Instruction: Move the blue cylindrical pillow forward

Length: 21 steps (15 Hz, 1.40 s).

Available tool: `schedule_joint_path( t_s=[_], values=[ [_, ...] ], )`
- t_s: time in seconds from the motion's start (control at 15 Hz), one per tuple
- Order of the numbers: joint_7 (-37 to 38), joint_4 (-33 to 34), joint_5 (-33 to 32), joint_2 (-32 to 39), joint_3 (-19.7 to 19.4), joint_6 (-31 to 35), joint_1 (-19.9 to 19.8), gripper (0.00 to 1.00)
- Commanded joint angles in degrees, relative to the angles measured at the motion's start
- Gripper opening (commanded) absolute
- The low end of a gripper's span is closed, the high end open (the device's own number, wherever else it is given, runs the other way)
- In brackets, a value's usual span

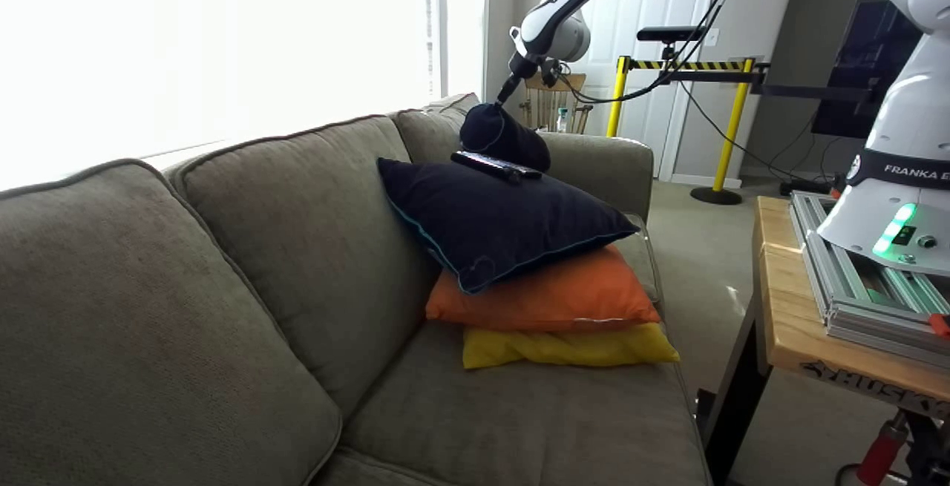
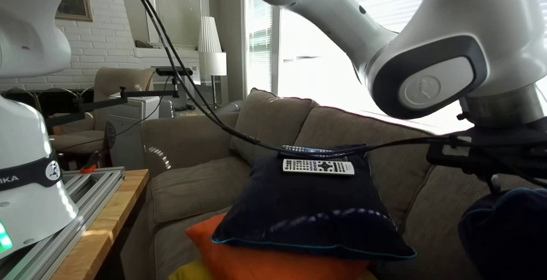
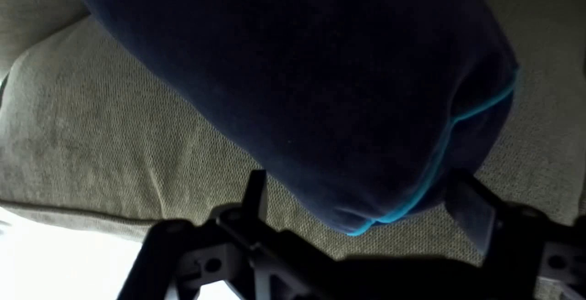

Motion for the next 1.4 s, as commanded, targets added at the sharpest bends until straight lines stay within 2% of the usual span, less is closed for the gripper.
schedule_joint_path(
  t_s=[0.0,0.2,0.8,1.0,1.33],
  values=[
    [6.69,-5.32,-1.18,-5.53,-3.92,-6.10,1.95,1.00],
    [10.14,-6.74,-1.29,-7.14,-5.95,-10.16,3.10,1.00],
    [14.90,-12.82,-1.23,-11.61,-7.67,-17.46,4.40,1.00],
    [16.35,-15.39,-1.38,-14.06,-8.56,-21.74,4.69,1.00],
    [19.73,-20.70,-1.62,-17.78,-11.83,-27.93,5.38,1.00]
  ],
)
